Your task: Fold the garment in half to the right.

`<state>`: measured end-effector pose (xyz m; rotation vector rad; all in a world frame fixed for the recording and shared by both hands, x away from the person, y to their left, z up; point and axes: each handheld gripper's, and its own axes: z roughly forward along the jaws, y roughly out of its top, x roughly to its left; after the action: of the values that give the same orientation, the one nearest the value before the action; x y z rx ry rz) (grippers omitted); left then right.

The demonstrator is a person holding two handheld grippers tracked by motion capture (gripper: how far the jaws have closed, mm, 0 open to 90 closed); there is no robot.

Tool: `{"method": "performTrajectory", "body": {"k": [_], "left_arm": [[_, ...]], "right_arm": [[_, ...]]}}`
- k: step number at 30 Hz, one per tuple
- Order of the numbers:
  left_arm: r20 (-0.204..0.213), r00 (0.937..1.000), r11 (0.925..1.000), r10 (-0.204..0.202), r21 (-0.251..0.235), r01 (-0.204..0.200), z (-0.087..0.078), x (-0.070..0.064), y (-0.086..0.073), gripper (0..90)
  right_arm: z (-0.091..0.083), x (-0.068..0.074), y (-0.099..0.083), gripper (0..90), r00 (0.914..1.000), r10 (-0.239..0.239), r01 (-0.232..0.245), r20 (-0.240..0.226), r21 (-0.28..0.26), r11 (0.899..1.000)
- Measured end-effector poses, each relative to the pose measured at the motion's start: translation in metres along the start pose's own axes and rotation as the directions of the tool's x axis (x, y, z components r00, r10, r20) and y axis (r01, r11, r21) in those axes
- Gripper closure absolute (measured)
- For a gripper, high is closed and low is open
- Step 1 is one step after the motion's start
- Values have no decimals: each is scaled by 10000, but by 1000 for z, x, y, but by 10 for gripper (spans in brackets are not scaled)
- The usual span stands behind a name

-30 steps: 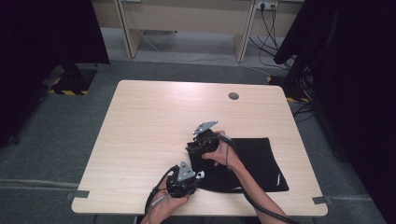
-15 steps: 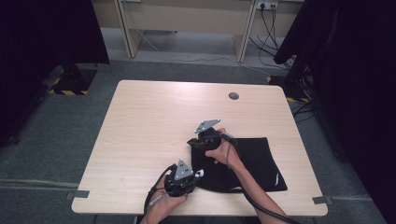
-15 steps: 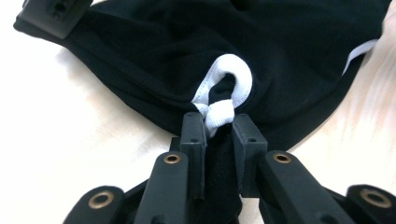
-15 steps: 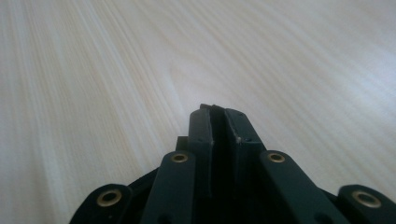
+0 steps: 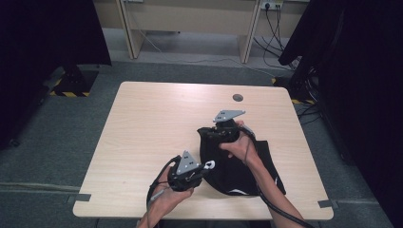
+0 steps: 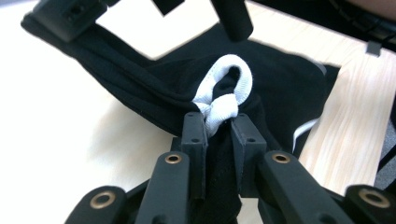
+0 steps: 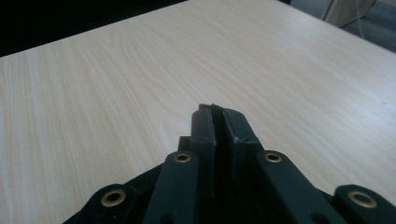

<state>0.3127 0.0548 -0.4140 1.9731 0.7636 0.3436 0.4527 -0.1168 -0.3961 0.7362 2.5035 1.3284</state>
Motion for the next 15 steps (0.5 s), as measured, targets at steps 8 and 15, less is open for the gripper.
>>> {"method": "performTrajectory", "body": {"k": [8, 15], "left_arm": [[667, 9972, 9994, 330, -113, -323, 20, -14, 34, 776], [793, 9953, 9985, 553, -99, -547, 41, -27, 49, 775]], "right_arm": [[-38, -18, -5, 839, 9985, 325, -306, 449, -431, 9986], [-68, -37, -21, 839, 9937, 729, -681, 849, -580, 9960]]}}
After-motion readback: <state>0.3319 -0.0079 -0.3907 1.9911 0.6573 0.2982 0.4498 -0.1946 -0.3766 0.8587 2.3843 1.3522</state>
